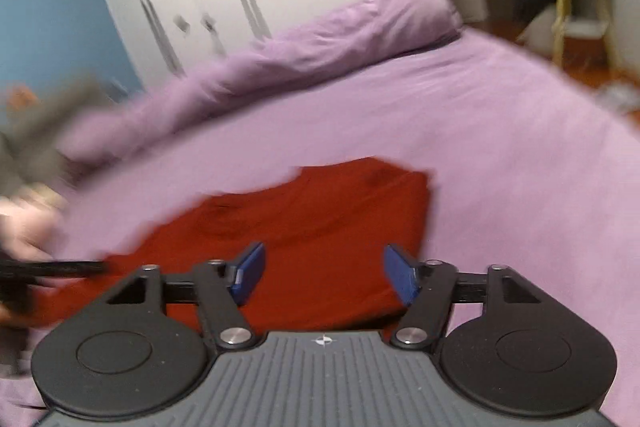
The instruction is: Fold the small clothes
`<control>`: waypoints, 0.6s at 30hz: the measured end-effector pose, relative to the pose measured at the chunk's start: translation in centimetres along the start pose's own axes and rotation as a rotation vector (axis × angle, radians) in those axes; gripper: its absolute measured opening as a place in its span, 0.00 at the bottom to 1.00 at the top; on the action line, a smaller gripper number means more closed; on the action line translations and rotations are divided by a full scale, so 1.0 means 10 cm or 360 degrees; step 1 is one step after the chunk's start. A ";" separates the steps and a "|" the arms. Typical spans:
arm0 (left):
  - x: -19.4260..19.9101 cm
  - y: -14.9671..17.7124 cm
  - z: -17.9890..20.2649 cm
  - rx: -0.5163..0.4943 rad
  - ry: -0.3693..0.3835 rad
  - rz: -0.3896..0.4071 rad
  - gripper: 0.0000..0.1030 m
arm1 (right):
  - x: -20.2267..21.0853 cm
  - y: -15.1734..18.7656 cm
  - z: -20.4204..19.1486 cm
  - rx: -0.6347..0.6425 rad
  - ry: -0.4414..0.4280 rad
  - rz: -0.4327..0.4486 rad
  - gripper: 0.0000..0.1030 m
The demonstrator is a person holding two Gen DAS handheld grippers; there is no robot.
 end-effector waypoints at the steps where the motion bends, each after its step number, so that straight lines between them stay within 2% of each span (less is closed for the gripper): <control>1: 0.00 0.02 0.00 0.0001 0.0004 -0.0009 0.07 | -0.17 -0.03 0.00 0.0043 0.0065 -0.0039 0.63; 2: 0.00 0.02 0.00 -0.0009 0.0003 -0.0012 0.07 | -0.34 -0.05 0.00 0.0071 0.0096 -0.0083 0.62; 5: 0.02 0.01 0.01 -0.0060 0.0005 -0.0004 0.07 | -0.78 -0.09 0.00 0.0111 0.0211 -0.0236 0.44; 7: 0.06 -0.01 0.02 -0.0085 0.0011 0.0033 0.07 | -0.89 -0.11 -0.01 0.0117 0.0225 -0.0222 0.38; 8: 0.08 -0.03 0.04 -0.0083 0.0013 0.0055 0.07 | -0.90 -0.13 -0.04 0.0133 0.0212 -0.0200 0.20; 9: 0.09 -0.07 0.04 -0.0074 0.0016 0.0076 0.07 | -0.87 -0.15 -0.06 0.0157 0.0214 -0.0170 0.08; 11: 0.12 -0.14 0.07 -0.0058 0.0024 0.0149 0.07 | -0.77 -0.19 -0.11 0.0178 0.0264 -0.0043 0.07; 14: 0.12 -0.18 0.12 -0.0080 0.0009 0.0224 0.07 | -0.66 -0.15 0.01 0.0028 0.0366 0.0077 0.07; 16: -0.01 -0.14 0.16 -0.0132 -0.0043 0.0171 0.08 | -0.73 -0.08 0.11 -0.0050 0.0404 0.0048 0.08; 18: -0.16 -0.06 0.18 -0.0172 -0.0147 0.0037 0.07 | -0.79 -0.01 0.19 -0.0090 0.0484 -0.0035 0.12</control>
Point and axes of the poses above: each gripper's, at about its wrist camera, not at the fingertips, and x roughly against the way its jaws point, z to its right, y to its underside, the point moved 2 cm from there along -x, roughly the way its jaws point, and after that the axes turned 1 degree about -y, right-handed, at the moved point
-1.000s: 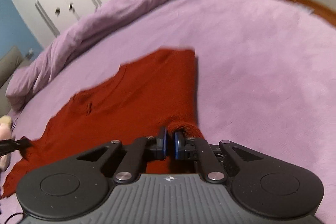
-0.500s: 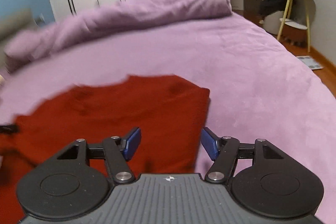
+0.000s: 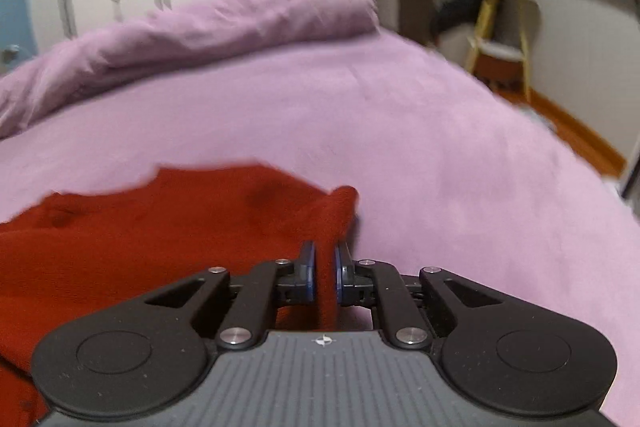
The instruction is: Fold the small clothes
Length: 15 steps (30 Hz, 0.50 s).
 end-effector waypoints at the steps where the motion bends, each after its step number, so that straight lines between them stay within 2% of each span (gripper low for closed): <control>1: -0.01 0.04 -0.01 -0.0001 -0.0046 -0.0032 0.08 | 0.03 0.01 0.03 -0.0010 -0.0001 0.0018 0.12; 4: 0.09 0.08 -0.06 0.0034 -0.0071 -0.0041 0.11 | 0.23 -0.01 0.00 0.0015 -0.0031 0.0076 0.16; 7: 0.23 0.05 -0.01 0.0085 -0.0016 0.0004 0.20 | 0.45 0.06 -0.19 0.0111 -0.0185 0.0129 0.16; 9: 0.24 0.04 0.10 0.0093 0.0064 -0.0002 0.33 | 0.48 0.14 -0.36 0.0181 -0.0324 0.0087 0.16; 10: 0.21 0.03 0.16 0.0080 0.0076 -0.0018 0.35 | 0.46 0.19 -0.42 0.0214 -0.0350 0.0044 0.16; 12: 0.07 0.07 0.30 0.0029 0.0071 -0.0120 0.38 | 0.37 0.30 -0.49 0.0296 -0.0323 -0.0055 0.15; 14: -0.06 0.12 0.33 0.0027 0.0041 -0.0197 0.38 | 0.37 0.37 -0.44 0.0368 -0.0274 -0.0012 0.14; 15: -0.07 0.14 0.32 0.0046 0.0031 -0.0167 0.39 | 0.38 0.38 -0.41 0.0400 -0.0249 0.0008 0.11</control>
Point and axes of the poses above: each gripper's, at about its wrist camera, not at the fingertips, and x roughly against the way its jaws point, z to its right, y to its underside, the point moved 2 cm from there along -x, roughly the way its jaws point, and after that the axes turned 1 degree about -y, right-handed, at the moved point
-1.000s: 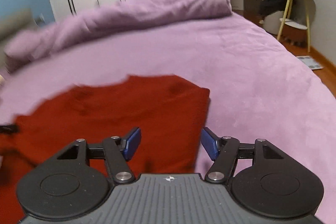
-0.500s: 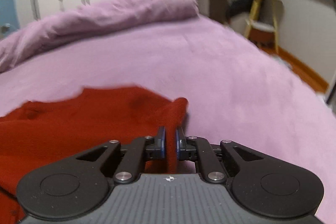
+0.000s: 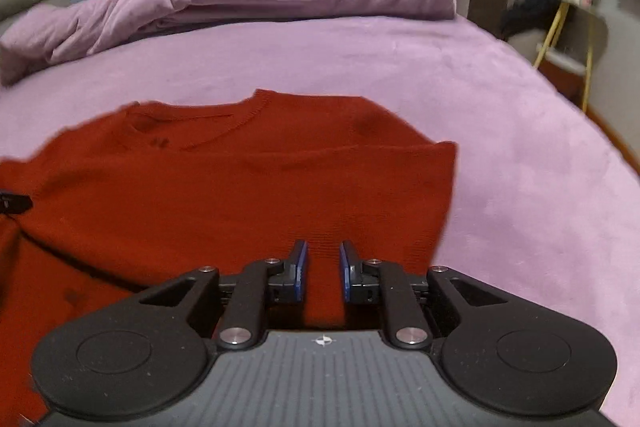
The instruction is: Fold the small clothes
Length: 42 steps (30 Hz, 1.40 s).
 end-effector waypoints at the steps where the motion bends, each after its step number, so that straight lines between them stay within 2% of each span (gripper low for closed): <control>1: -0.01 0.00 -0.02 0.0014 -0.0009 0.0005 0.39 | 0.01 0.02 0.06 0.0009 0.0021 0.0009 0.08; 3: -0.02 0.00 -0.07 0.0053 -0.0019 -0.0006 0.40 | 0.00 0.04 0.14 0.0013 0.0054 0.0021 0.03; 7: -0.04 0.00 -0.11 0.0077 -0.0037 -0.0021 0.42 | -0.01 0.09 0.18 0.0035 0.0088 0.0044 0.04; 9: -0.03 0.02 -0.14 0.0093 -0.0062 -0.0031 0.48 | -0.04 0.07 0.17 0.0021 0.0102 0.0036 0.04; 11: 0.00 0.04 -0.21 0.0151 -0.0057 -0.0054 0.49 | -0.01 0.07 0.15 0.0017 0.0119 0.0023 0.04; 15: 0.07 0.07 -0.37 0.0241 -0.0047 -0.0080 0.49 | 0.07 0.03 0.09 0.0002 0.0151 -0.0010 0.05; 18: 0.13 0.12 -0.47 0.0236 -0.0111 -0.0100 0.46 | 0.20 0.02 0.05 -0.0034 0.0158 -0.0031 0.08; 22: 0.26 0.24 -0.65 0.0263 -0.0128 -0.0082 0.46 | 0.49 0.08 -0.11 -0.0052 0.0068 -0.0016 0.09; 25: 0.38 0.31 -0.81 0.0338 -0.0139 -0.0069 0.48 | 0.67 0.19 -0.26 -0.0087 -0.0006 -0.0027 0.16; 31: 0.51 0.42 -1.07 0.0469 -0.0127 -0.0089 0.48 | 0.80 0.38 -0.50 -0.0176 -0.0107 -0.0110 0.16; 34: 0.61 0.49 -1.20 0.0532 -0.0114 -0.0062 0.51 | 0.83 0.39 -0.59 -0.0166 -0.0151 -0.0132 0.16; 37: 0.71 0.64 -1.46 0.0677 -0.0069 -0.0048 0.54 | 0.86 0.38 -0.63 -0.0156 -0.0178 -0.0130 0.19; 39: 0.79 0.83 -1.77 0.0876 -0.0013 -0.0002 0.60 | 0.87 0.37 -0.63 -0.0180 -0.0210 -0.0137 0.20; 42: 0.83 1.14 -2.37 0.1229 0.0018 0.0067 0.60 | 0.84 0.38 -0.66 -0.0202 -0.0248 -0.0158 0.21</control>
Point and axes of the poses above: each gripper's, at about its wrist camera, not at the fingertips, and x roughly against the way its jaws point, z to its right, y to its underside, the point moved 2 cm from there along -x, roughly the way its jaws point, and after that the axes turned 1 degree about -y, right-handed, at the moved point
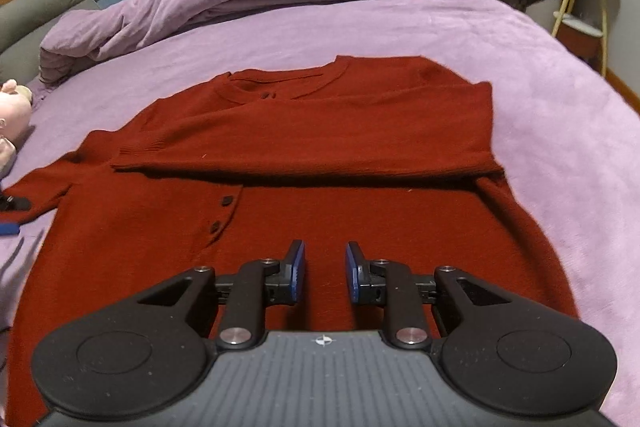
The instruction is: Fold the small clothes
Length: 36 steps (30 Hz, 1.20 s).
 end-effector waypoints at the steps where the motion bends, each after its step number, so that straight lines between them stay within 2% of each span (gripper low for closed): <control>1: 0.01 -0.08 -0.22 0.0116 -0.0011 0.0022 0.60 | -0.02 0.01 -0.01 0.0003 -0.0001 -0.0012 0.21; 5: 0.08 -0.39 -1.02 0.0541 -0.0013 0.0194 0.55 | -0.10 0.03 -0.05 -0.0007 -0.0005 -0.0057 0.21; 7: 0.05 -0.54 -1.29 0.0672 -0.0007 0.0231 0.52 | -0.13 0.04 -0.07 -0.0017 -0.0006 -0.0077 0.21; 10: -0.05 -0.73 -1.58 0.0839 0.0088 0.0259 0.49 | -0.15 0.03 -0.12 0.0004 0.0008 -0.0083 0.21; 13: -0.17 -0.84 -1.77 0.0968 0.0158 0.0275 0.35 | -0.16 0.02 -0.16 0.0035 0.0026 -0.0091 0.21; 15: -0.23 -0.87 -1.80 0.0979 0.0148 0.0263 0.14 | -0.17 0.01 -0.18 0.0043 0.0034 -0.0095 0.21; 16: -0.26 -0.89 -1.81 0.0973 0.0131 0.0252 0.09 | -0.17 0.01 -0.19 0.0043 0.0032 -0.0095 0.21; 17: -0.27 -0.90 -1.80 0.0956 0.0116 0.0242 0.09 | -0.17 0.00 -0.19 0.0040 0.0028 -0.0095 0.21; 19: -0.21 -0.91 -1.73 0.0862 0.0090 0.0258 0.08 | -0.15 -0.01 -0.20 0.0036 0.0018 -0.0087 0.21; 21: -0.07 -0.94 -1.45 0.0634 0.0068 0.0311 0.08 | -0.14 -0.02 -0.19 0.0034 0.0017 -0.0068 0.21; 23: 0.09 -0.92 -0.98 0.0361 0.0130 0.0337 0.08 | -0.12 -0.03 -0.17 0.0019 0.0014 -0.0048 0.21; 26: 0.33 -0.76 0.03 -0.0077 0.0373 0.0346 0.08 | -0.06 -0.06 -0.11 -0.0019 0.0009 -0.0008 0.21; 29: 0.52 -0.35 1.04 -0.0479 0.0680 0.0291 0.09 | 0.03 -0.09 -0.04 -0.0068 -0.0021 0.0041 0.21; 30: 0.53 -0.17 1.35 -0.0604 0.0765 0.0243 0.15 | 0.06 -0.10 -0.02 -0.0084 -0.0037 0.0055 0.21; 31: 0.51 -0.01 1.56 -0.0681 0.0816 0.0192 0.17 | 0.08 -0.11 0.00 -0.0094 -0.0047 0.0064 0.21; 33: 0.41 0.31 1.85 -0.0761 0.0869 0.0068 0.33 | 0.11 -0.14 0.05 -0.0121 -0.0079 0.0077 0.21; 34: 0.34 0.43 1.90 -0.0767 0.0850 0.0011 0.35 | 0.11 -0.16 0.08 -0.0140 -0.0105 0.0072 0.21; 36: 0.14 0.58 1.86 -0.0743 0.0735 -0.0092 0.36 | 0.07 -0.22 0.13 -0.0187 -0.0182 0.0050 0.21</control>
Point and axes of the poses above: each gripper's, at about its wrist camera, not at the fingertips, and x roughly against the way its jaws point, z to its right, y to its underside, the point moved 2 cm from there along -x, roughly the way its jaws point, and after that the axes turned 1 degree about -y, right-handed, at the moved point
